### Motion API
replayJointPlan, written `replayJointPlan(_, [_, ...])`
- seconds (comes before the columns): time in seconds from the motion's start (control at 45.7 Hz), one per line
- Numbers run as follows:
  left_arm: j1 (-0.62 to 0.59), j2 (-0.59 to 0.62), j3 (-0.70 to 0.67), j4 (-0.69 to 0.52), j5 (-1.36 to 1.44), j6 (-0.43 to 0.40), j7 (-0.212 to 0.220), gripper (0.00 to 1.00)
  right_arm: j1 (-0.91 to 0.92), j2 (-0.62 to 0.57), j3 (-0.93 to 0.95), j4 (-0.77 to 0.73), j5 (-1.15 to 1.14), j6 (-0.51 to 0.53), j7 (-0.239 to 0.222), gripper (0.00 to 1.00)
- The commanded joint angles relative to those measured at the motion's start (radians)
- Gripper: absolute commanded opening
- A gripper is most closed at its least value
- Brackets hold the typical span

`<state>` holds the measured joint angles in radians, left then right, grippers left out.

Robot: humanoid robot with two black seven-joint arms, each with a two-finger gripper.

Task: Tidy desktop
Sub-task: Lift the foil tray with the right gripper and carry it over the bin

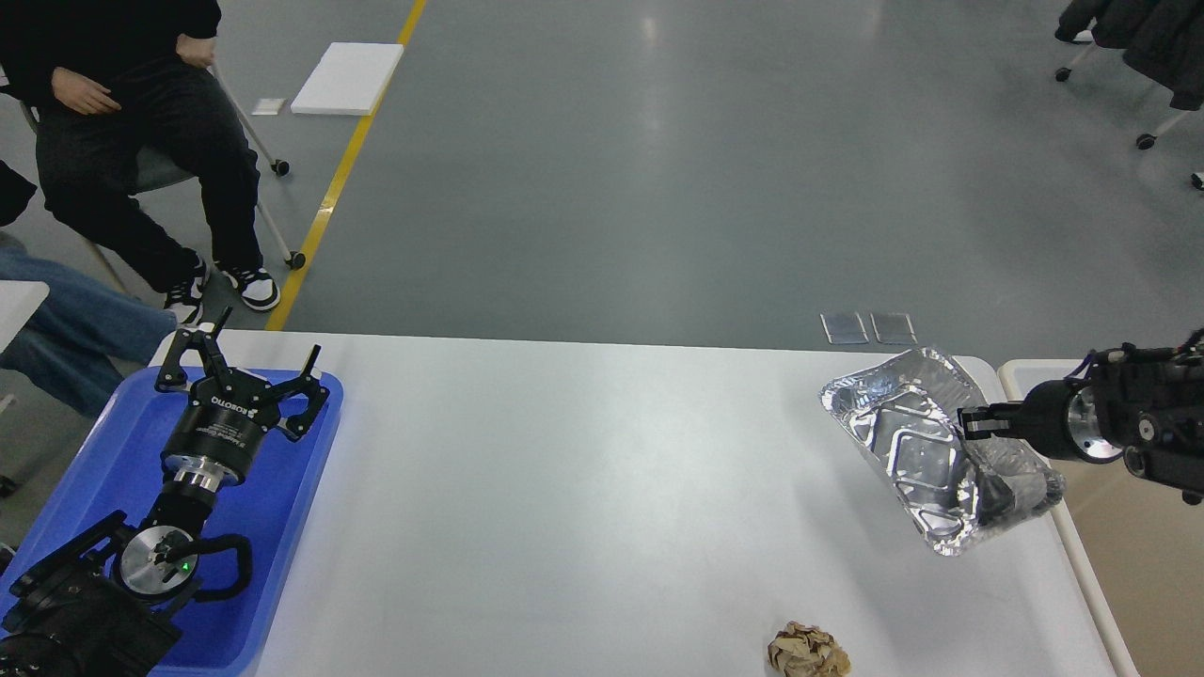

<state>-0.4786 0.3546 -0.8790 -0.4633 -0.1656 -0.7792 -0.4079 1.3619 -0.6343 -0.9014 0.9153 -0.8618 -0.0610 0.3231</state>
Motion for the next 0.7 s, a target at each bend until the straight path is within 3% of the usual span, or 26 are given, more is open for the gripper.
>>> replayJointPlan(0.0, [0.000,0.000,0.000,0.000,0.000,0.000,0.000,0.99,0.247,-0.079,-0.131,0.171,0.004,0.012,0.004,0.00])
replayJointPlan(0.175, [0.000,0.000,0.000,0.000,0.000,0.000,0.000,0.99,0.531,-0.082,-0.359,0.327,0.006,0.147,0.007,0.00])
replayJointPlan(0.307, [0.000,0.000,0.000,0.000,0.000,0.000,0.000,0.99,0.634,-0.094,-0.381,0.392,0.006,0.242,0.005,0.00])
replayJointPlan(0.504, [0.000,0.000,0.000,0.000,0.000,0.000,0.000,0.99,0.850,-0.145,-0.352,0.442,0.058,0.527,-0.004,0.00])
replayJointPlan(0.679, [0.000,0.000,0.000,0.000,0.000,0.000,0.000,0.99,0.996,-0.145,-0.353,0.447,0.078,0.641,-0.007,0.00])
